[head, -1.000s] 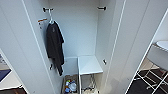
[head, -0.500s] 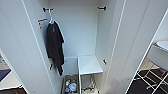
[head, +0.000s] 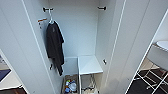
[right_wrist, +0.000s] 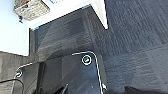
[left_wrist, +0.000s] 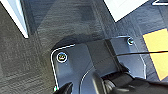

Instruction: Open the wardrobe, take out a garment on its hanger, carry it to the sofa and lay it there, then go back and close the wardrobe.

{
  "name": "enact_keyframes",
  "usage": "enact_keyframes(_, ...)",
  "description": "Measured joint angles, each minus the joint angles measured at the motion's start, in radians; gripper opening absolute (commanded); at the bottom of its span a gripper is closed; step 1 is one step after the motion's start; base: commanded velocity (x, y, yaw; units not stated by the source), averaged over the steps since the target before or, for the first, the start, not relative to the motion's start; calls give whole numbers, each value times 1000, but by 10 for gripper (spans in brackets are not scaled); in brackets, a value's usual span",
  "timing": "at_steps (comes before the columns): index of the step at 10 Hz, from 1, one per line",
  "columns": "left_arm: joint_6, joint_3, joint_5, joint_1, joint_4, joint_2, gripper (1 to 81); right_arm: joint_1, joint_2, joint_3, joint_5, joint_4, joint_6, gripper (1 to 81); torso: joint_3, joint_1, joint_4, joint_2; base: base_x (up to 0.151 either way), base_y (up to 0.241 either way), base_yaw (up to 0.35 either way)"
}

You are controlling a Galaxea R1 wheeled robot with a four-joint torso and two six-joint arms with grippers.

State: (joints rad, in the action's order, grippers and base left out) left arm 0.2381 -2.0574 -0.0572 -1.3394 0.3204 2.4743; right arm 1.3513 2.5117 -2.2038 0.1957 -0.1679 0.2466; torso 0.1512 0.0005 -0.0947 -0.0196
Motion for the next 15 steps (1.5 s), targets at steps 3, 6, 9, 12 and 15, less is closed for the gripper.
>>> enact_keyframes(3, 64, 99, -84, 1, -31, -204, 811, -66, -77, 12, 17, 0, 63, 811, 0, 0, 0, 0, 0, 0, 0)
enact_keyframes(6, 189, 149, -176, 2, -45, -358, 811, -137, -145, 12, 20, 0, 111, 811, 0, 0, 0, 0, 0, 0, 0)
enact_keyframes(9, 400, 127, -293, -1, -51, -481, 811, -231, -200, 9, 14, 1, 146, 811, 0, 1, 0, 0, 0, 0, 0)
enact_keyframes(12, 577, 88, -345, 68, -47, -536, 811, -330, -262, 3, 12, 3, 229, 811, 0, 1, 0, 0, 0, 0, 0)
enact_keyframes(15, 710, 97, -357, 173, -25, -546, 811, -424, -319, 2, 9, 3, 387, 811, 1, 2, 0, 1, 0, 0, 0)
